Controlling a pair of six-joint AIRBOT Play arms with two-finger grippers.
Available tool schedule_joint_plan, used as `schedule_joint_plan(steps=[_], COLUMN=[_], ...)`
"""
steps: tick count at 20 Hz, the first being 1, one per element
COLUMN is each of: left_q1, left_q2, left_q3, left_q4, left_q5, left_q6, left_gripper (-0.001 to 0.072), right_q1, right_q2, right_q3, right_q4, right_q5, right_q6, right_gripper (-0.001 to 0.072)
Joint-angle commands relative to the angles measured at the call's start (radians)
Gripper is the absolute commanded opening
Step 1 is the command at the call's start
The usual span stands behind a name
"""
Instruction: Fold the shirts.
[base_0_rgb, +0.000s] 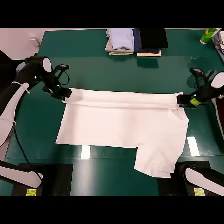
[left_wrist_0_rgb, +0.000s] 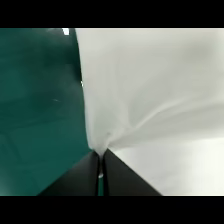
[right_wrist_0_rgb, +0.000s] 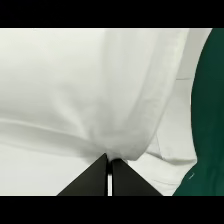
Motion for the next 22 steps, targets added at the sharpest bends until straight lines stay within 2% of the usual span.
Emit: schedule_joint_plan(steps=[1, 4, 5, 6, 7, 11, 13, 18, 22], left_q1=[0.001, 0.000, 0.001, 0.001, 0.001, 0.001, 0.001, 0.000, 0.000], left_q2=[0.000, 0.000, 0.000, 0.002, 0.008, 0.108, 0.213, 0.509, 0.603], left_q3=[-0.027, -0.026, -0.026, -0.026, -0.026, -0.031, -0.103, -0.507, -0.737], left_q4=[-0.034, -0.037, -0.036, -0.036, -0.036, -0.009, -0.009, -0.032, -0.082], left_q5=[0.015, 0.013, 0.011, 0.008, 0.003, -0.057, -0.074, -0.007, 0.061], left_q6=[-0.017, -0.016, -0.017, -0.017, -0.027, -0.050, -0.065, -0.166, -0.208], left_gripper=[0.0028, 0.0030, 0.0048, 0.0246, 0.0435, 0.0430, 0.0430, 0.0432, 0.0450], right_q1=[-0.001, 0.000, 0.000, -0.001, -0.001, 0.001, 0.002, 0.002, 0.006], right_q2=[0.024, 0.023, 0.024, 0.024, 0.024, 0.025, 0.025, 0.025, 0.025], right_q3=[-0.090, -0.110, -0.108, -0.096, -0.076, 0.052, 0.101, 0.072, 0.023], right_q4=[0.018, 0.033, 0.033, 0.033, 0.032, 0.034, 0.034, 0.086, 0.111], right_q5=[-0.043, -0.052, -0.054, -0.055, -0.048, 0.043, 0.086, 0.071, 0.050], right_q6=[0.005, 0.005, 0.005, 0.005, 0.005, 0.006, 0.006, 0.003, 0.001], right_gripper=[0.0018, 0.0026, 0.0167, 0.0398, 0.0451, 0.0451, 0.0451, 0.0451, 0.0451])
